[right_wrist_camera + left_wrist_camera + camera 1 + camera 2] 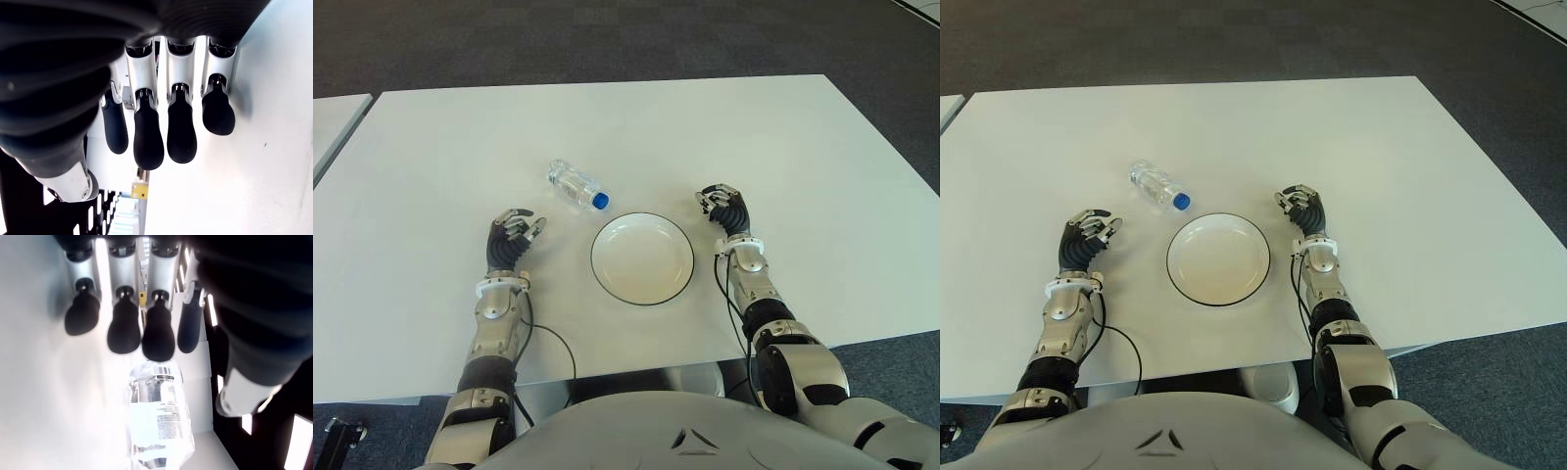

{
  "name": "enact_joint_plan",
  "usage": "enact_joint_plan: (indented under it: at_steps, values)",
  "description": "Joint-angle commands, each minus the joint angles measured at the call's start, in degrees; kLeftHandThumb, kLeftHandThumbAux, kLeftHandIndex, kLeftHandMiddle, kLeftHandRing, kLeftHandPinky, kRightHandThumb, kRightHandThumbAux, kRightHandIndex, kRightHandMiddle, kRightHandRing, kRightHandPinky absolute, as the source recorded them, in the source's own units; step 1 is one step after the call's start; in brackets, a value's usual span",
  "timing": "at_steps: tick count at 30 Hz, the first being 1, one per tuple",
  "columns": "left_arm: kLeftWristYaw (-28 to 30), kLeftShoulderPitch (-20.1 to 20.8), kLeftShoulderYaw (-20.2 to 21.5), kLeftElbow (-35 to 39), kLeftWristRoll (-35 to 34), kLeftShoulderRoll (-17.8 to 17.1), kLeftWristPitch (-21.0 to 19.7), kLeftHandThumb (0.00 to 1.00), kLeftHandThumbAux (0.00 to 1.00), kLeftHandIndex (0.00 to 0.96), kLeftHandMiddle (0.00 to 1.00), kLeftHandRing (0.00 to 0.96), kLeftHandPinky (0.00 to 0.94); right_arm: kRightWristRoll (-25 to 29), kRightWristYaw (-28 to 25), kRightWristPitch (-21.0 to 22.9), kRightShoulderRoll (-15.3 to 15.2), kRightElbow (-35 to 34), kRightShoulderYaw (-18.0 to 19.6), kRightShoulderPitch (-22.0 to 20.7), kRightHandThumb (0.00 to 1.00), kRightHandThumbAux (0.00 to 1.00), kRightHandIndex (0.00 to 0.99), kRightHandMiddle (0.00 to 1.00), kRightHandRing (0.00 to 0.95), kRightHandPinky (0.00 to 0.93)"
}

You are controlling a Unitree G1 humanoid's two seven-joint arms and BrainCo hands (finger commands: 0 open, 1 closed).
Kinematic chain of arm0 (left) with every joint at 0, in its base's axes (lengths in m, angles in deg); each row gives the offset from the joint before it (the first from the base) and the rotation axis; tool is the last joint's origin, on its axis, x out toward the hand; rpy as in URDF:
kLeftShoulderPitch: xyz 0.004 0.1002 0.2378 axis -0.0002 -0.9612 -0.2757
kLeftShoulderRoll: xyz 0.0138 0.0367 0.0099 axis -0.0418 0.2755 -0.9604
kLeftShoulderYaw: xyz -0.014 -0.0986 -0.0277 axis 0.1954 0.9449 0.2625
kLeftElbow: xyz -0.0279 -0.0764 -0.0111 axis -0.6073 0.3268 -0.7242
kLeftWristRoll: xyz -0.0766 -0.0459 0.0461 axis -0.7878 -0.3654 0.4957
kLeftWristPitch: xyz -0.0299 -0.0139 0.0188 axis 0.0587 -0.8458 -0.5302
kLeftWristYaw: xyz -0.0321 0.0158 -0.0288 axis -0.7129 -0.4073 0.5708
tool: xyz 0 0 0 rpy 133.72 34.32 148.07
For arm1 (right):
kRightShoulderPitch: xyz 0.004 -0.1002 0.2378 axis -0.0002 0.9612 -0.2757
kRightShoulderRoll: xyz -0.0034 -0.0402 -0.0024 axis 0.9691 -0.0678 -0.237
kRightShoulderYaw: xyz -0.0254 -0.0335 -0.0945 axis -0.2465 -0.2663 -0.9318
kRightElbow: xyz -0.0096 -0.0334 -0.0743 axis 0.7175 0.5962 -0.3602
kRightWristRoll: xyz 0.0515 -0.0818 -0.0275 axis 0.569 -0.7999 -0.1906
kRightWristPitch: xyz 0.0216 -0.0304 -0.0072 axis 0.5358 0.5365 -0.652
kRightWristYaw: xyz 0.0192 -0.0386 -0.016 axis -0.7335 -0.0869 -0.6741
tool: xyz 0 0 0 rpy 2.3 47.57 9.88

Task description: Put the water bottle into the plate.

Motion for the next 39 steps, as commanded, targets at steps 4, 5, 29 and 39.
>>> enact_joint_plan:
  at_steps: [4,5,29,39]
  values:
    - [-0.12,-0.89,0.12,-0.34,-0.28,0.48,-1.39,0.706,0.714,0.436,0.740,0.741,0.747,0.03,-0.25,1.83,0.55,1.09,-0.04,1.57,0.710,0.725,0.436,0.709,0.719,0.730]
    - [-0.15,-0.91,0.11,-0.35,-0.24,0.48,-1.33,0.706,0.714,0.436,0.740,0.742,0.750,0.03,-0.27,1.86,0.56,1.06,-0.06,1.59,0.710,0.725,0.436,0.709,0.719,0.729]
    - [-21.03,-1.01,-3.48,1.30,19.60,-1.17,0.04,0.704,0.717,0.432,0.726,0.721,0.712,-0.03,0.30,2.11,1.11,0.73,-0.17,1.76,0.710,0.725,0.436,0.704,0.715,0.730]
    - [-40.19,8.23,-10.86,-8.13,38.13,-9.35,-5.06,0.707,0.717,0.431,0.700,0.701,0.677,-0.19,0.93,2.13,1.35,1.14,-0.36,1.44,0.710,0.726,0.436,0.703,0.717,0.736]
